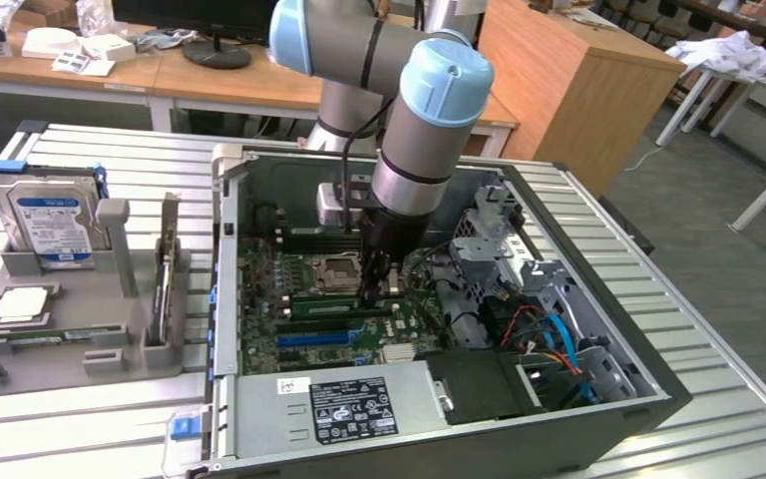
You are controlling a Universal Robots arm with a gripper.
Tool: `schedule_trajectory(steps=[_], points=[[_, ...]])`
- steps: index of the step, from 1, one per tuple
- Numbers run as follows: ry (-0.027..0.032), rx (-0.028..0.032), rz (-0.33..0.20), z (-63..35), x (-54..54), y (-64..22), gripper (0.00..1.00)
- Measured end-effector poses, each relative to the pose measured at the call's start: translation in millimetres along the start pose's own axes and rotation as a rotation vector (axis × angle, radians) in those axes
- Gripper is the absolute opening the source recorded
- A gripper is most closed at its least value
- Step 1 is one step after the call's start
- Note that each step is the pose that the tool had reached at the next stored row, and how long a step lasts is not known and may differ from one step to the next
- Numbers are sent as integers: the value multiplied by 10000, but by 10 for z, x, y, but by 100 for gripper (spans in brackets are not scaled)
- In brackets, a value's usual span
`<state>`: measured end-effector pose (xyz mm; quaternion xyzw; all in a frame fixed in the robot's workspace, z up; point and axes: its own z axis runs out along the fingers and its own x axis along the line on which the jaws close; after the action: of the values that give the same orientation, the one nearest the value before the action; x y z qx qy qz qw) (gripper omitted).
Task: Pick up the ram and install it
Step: 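Insert the ram into the slot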
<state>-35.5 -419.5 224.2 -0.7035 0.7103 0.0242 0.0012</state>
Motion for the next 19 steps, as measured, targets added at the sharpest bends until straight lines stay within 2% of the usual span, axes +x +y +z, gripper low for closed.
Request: schedule_trajectory(steps=[2, 3, 5, 6, 11, 19], points=[[0, 0, 0, 0, 0, 0, 20], [0, 0, 0, 0, 0, 0, 25], [0, 0, 0, 0, 0, 0, 25], [-1, 0, 0, 0, 0, 0, 32], [1, -1, 0, -23, -1, 1, 32], [0, 0, 0, -181, -7, 6, 32]])
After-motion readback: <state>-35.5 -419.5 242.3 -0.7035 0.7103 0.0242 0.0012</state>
